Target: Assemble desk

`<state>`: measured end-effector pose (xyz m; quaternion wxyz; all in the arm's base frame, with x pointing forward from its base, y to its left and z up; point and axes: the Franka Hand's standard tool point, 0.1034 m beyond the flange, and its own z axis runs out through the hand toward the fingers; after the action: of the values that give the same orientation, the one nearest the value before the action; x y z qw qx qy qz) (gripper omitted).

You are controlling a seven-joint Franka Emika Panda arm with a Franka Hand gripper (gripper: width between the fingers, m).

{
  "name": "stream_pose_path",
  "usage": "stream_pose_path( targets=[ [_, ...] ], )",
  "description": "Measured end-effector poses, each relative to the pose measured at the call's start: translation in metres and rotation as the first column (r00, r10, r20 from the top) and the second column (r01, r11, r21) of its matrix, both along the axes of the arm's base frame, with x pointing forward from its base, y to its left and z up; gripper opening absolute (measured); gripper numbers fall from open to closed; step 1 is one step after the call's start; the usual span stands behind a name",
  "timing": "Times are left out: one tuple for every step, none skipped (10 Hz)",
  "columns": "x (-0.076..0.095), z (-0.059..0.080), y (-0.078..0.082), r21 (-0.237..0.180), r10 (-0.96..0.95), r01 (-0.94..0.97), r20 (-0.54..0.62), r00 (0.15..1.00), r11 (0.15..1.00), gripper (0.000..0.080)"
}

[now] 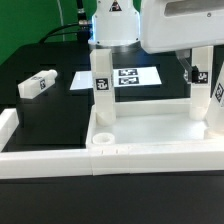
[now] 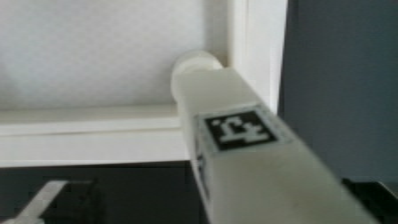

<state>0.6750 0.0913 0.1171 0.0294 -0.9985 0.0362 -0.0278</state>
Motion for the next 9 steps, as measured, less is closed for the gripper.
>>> stream_pose_path(
  targets=[
    [0.0014, 0.0005, 0.0002, 0.002, -0.02, 0.02, 0.002, 1.0, 1.0, 0.0649],
    [0.0009, -0.0007, 0.0058, 0.006, -0.031, 0.031, 0.0, 1.0, 0.999, 0.0649],
    [0.0024, 0.0011, 0.0091, 0.007, -0.036, 0.036, 0.003, 0.999, 0.999, 0.0649],
    [0.0034, 0.002, 0.0091, 0.008, -0.037, 0.037, 0.006, 0.999, 0.999, 0.0649],
    [0.0032, 0.0017, 0.0083, 0.008, -0.047, 0.047, 0.005, 0.999, 0.999, 0.0649],
    [0.0033, 0.0017, 0.0082, 0.009, -0.061, 0.061, 0.004, 0.998, 0.998, 0.0627],
    [0.0033, 0.0017, 0.0078, 0.009, -0.067, 0.067, 0.004, 0.998, 0.998, 0.0627],
    [0.0033, 0.0017, 0.008, 0.014, -0.129, 0.129, -0.001, 0.992, 0.992, 0.0431],
    [0.0034, 0.0018, 0.0065, 0.015, -0.214, 0.214, -0.006, 0.977, 0.977, 0.0296]
  ],
)
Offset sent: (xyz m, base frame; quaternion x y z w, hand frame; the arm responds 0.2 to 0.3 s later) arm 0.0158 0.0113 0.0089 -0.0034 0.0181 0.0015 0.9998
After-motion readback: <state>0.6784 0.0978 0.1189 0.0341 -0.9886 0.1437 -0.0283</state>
